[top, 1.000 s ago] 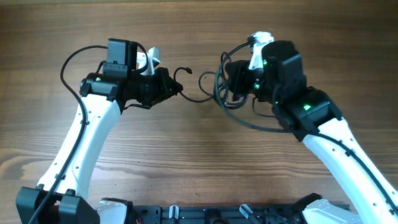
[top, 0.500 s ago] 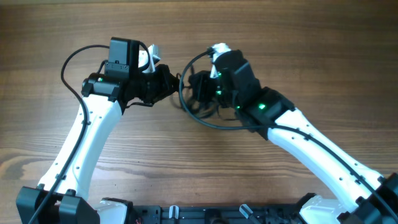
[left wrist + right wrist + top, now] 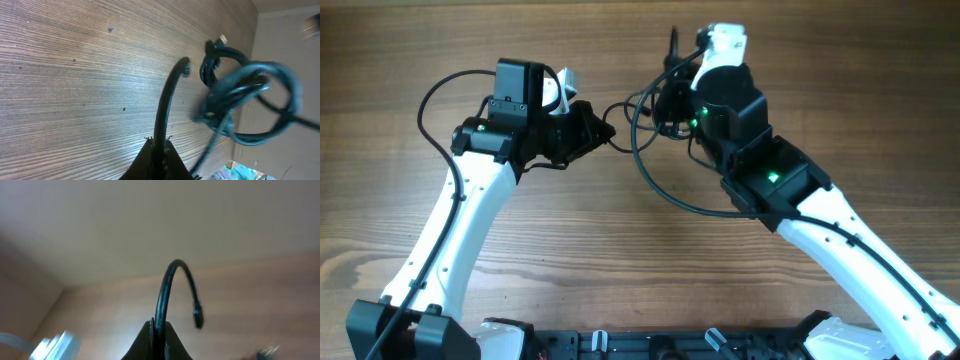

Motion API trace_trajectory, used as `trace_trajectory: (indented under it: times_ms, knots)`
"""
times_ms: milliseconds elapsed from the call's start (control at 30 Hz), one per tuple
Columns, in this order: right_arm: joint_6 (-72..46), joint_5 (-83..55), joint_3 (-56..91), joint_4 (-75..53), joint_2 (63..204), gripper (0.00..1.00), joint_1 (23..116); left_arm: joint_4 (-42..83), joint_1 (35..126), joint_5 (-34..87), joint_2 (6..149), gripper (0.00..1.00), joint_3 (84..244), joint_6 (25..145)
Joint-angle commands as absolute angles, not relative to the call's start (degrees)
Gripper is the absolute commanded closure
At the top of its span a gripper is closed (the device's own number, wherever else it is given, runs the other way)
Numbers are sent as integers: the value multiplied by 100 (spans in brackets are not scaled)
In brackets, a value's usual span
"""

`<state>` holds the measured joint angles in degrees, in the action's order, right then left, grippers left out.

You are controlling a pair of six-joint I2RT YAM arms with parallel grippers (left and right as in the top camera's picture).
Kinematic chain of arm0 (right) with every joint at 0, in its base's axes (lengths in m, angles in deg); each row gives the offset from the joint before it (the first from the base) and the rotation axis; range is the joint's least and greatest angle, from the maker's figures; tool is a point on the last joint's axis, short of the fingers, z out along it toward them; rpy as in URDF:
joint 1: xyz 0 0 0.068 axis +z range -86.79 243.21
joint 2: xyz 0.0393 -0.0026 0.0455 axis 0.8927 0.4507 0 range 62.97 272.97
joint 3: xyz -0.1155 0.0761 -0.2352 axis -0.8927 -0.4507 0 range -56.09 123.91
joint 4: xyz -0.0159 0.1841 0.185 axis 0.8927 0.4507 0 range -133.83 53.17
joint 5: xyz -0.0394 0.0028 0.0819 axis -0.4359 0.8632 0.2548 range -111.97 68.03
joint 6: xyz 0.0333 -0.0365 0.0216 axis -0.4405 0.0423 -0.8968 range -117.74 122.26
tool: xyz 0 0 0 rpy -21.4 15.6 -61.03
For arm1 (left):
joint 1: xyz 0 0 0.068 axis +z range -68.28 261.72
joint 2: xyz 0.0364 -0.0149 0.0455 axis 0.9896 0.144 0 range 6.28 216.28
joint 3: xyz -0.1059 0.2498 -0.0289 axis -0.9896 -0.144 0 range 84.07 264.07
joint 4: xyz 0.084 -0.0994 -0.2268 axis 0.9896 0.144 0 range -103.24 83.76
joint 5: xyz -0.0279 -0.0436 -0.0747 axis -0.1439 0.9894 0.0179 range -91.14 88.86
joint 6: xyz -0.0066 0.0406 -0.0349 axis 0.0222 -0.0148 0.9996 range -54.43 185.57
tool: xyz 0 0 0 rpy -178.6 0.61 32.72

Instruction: Untangle cables

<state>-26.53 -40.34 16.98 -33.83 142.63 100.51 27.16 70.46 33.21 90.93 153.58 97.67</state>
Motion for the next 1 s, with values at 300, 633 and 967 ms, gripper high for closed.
trace_trajectory:
  times_ms: [300,633,967]
  knots:
    - [-1451,-5278,1869,-3564,13852,96,10193,3022,7022,2532,9082,95,15441,9778]
    - [-2382,-3335,1867,-2065,14018,95,10263,2539,7019,3367,9082,96,15441,9504]
    - [-2712,-2771,1867,-2220,14320,96,10263,1709,6412,4049,9082,85,15441,9177]
